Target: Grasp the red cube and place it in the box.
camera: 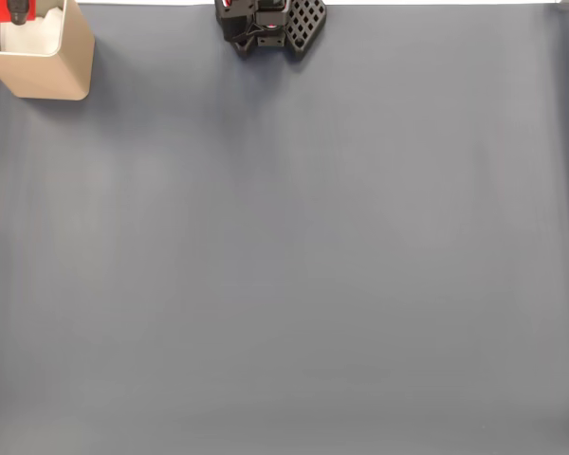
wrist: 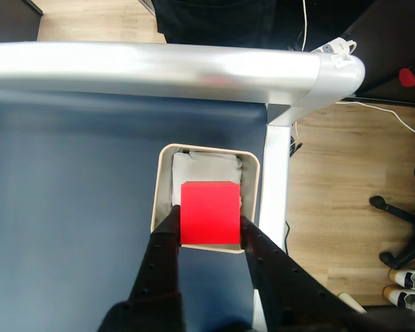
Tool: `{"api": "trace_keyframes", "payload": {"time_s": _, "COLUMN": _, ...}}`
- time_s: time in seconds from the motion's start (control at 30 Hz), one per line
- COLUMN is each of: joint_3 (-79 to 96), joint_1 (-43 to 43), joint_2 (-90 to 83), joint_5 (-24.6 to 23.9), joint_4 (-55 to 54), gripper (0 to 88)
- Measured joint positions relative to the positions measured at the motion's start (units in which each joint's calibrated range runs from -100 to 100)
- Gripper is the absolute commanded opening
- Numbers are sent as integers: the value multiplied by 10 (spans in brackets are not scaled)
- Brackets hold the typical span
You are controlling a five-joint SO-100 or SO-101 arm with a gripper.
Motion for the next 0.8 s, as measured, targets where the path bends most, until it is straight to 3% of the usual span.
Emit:
{"api": "trace_keyframes", "payload": {"time_s": 0.1, "joint_3": 0, "joint_1": 0, "joint_2": 0, "joint_5": 0, "joint_4": 0, "gripper": 7}}
{"api": "trace_keyframes", "payload": {"time_s": 0.27, "joint_3": 0, "joint_1": 0, "joint_2": 0, "joint_5": 0, "joint_4": 0, "gripper": 191}}
{"api": "trace_keyframes", "payload": {"time_s": 0.63, "joint_3": 0, "joint_1": 0, "joint_2": 0, "joint_5": -1, "joint_4": 0, "gripper": 459}}
{"api": "trace_keyframes", "payload": {"time_s": 0.67, "joint_3": 0, "joint_1": 1, "joint_2": 0, "joint_5": -3, "joint_4": 0, "gripper": 554}}
{"api": "trace_keyframes", "payload": {"time_s": 0.8, "joint_3": 0, "joint_1": 0, "joint_2": 0, "joint_5": -10, "joint_4": 0, "gripper": 572}}
